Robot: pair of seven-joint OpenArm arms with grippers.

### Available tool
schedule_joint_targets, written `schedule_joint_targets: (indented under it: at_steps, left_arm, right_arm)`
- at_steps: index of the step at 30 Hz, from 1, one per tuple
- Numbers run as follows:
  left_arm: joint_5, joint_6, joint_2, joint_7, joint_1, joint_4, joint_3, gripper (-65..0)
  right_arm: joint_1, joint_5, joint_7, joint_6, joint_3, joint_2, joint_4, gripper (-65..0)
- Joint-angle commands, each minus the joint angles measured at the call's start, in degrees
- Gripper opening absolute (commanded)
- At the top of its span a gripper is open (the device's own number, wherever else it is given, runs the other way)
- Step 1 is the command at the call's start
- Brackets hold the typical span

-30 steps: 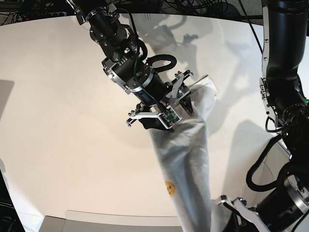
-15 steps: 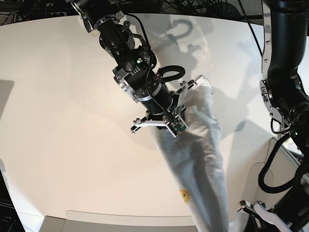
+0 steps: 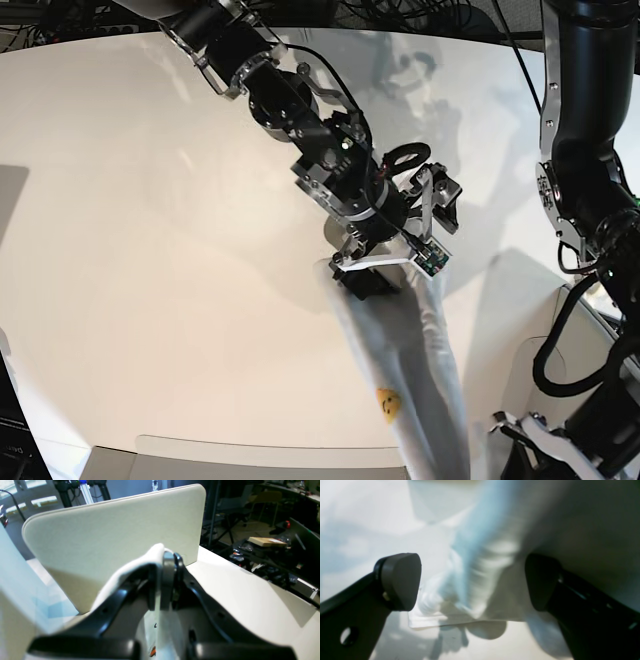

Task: Layout the t-shirt on the table in an organized manner, then fold the t-shirt properly
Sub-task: 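Hold the shirt raised with both grippers and shake it out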

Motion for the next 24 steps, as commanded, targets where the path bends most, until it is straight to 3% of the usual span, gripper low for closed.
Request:
schedule_joint_targets:
  at_steps: [1,8,13,17,22,24]
  left_arm:
    - [-0.12,-0.05,0.84,-1.89,-2.11,0.47,-0.38,-65.0]
    - [-0.03,-0.05,1.10,-1.80,-2.02,0.47,-0.30,-65.0]
    - [-0.03,-0.05,1.37,-1.80,-2.02,0.47,-0.38,-65.0]
    - [-0.12,-0.05,1.46,-1.80,-2.02,0.47,-0.38,-65.0]
    - [-0.12,-0.05,1.46,-1.80,-2.02,0.47,-0.12,-65.0]
    - [-0.12,-0.05,1.46,-1.80,-2.02,0.47,-0.12,-65.0]
  right_arm:
    - [1.86,-0.36,1.75,-0.32,0.22,-0.53,-0.54,0.0]
    - [2.57,-0.19,7.99,-0.32,0.22,-0.53,-4.67,0.0]
    - [2.48,-0.27,9.84,-0.41,0.57,-0.53,-4.58,0.0]
    - [2.57,-0.10,11.16,-2.52,0.30,-0.53,-4.67,0.0]
    - [2.74,-0.01,10.98,-2.17,0.22,-0.53,-4.76,0.0]
    - [2.74,-0.01,10.98,-2.17,0.22,-0.53,-4.76,-9.0]
